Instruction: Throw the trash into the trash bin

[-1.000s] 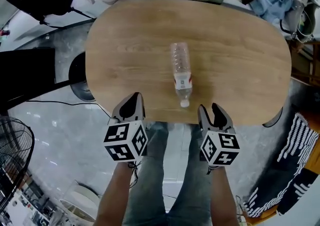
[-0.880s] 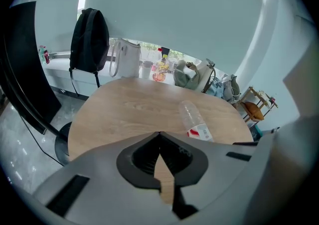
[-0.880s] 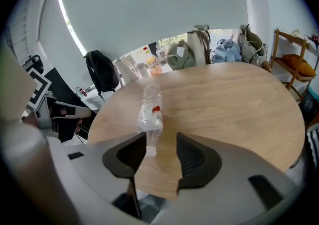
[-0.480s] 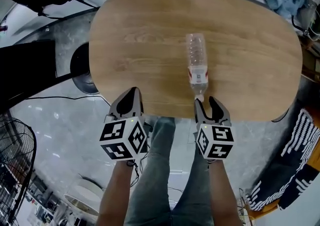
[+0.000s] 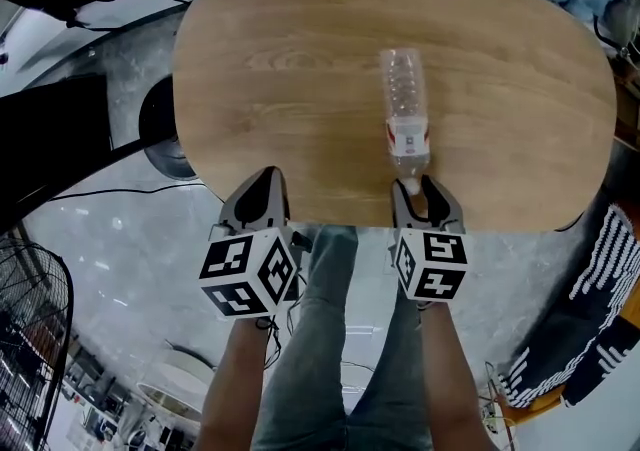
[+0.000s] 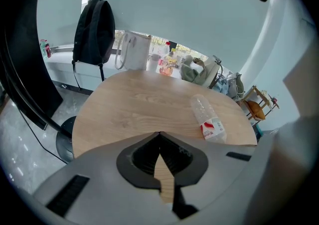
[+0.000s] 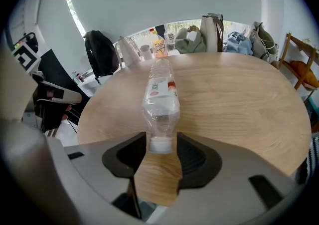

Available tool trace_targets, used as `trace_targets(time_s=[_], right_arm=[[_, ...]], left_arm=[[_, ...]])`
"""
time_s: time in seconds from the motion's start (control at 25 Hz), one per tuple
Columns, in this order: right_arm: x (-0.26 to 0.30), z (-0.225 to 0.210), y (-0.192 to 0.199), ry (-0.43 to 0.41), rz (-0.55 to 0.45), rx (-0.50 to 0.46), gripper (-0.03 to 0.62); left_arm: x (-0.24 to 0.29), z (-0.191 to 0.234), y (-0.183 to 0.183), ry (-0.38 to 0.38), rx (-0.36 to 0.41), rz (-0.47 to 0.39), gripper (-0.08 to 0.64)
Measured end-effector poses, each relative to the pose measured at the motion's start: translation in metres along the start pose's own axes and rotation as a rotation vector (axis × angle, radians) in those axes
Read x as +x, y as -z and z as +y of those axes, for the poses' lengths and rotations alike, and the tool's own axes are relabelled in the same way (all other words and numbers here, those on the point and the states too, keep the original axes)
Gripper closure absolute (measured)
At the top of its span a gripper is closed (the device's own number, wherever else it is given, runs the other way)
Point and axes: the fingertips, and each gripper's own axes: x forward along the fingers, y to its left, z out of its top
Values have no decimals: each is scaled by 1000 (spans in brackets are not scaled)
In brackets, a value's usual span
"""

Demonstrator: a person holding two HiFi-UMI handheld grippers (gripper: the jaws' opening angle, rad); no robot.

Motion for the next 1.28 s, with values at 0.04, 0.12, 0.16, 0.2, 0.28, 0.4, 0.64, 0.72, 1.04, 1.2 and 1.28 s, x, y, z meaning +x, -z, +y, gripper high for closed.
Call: trace_targets(time_s=[0.04,0.12,0.16,0.2,0.28,0.4,0.64,0.72,1.04,1.2,1.28], right_arm=[[2,0,1,2,1,0,391],[3,0,1,6,1,2,393],[3,1,2,7,0,2,393],[4,1,2,8,0,1,396],[5,2,2,13,1,-4,408],[4,1,2,16,2,-12,428],[0,0,0,20,-20,-18,436],[-3,-3,-2,30,-34,-25,437],[-23,-19,-13,63,-100,1,439],[-39,-33,-18,88,-139,5,440],[-47,-42,-21,104,-162,8,440]], left_arm=[[1,0,0,1,1,2,549],[2,1,0,3,2,2,549],[2,1,0,3,3,1,549],[2,1,-1,4,4,-1,549],[2,1,-3,4,4,-3,549],[1,-1,-5,5,1,-7,549],[2,-4,-2,9,6,-3,549],[2,-7,-1,12,10,-1,549],[1,-24,-4,26,46,-5,549],[1,-41,-9,39,70,-9,549],[1,-51,-11,46,84,-12,549]])
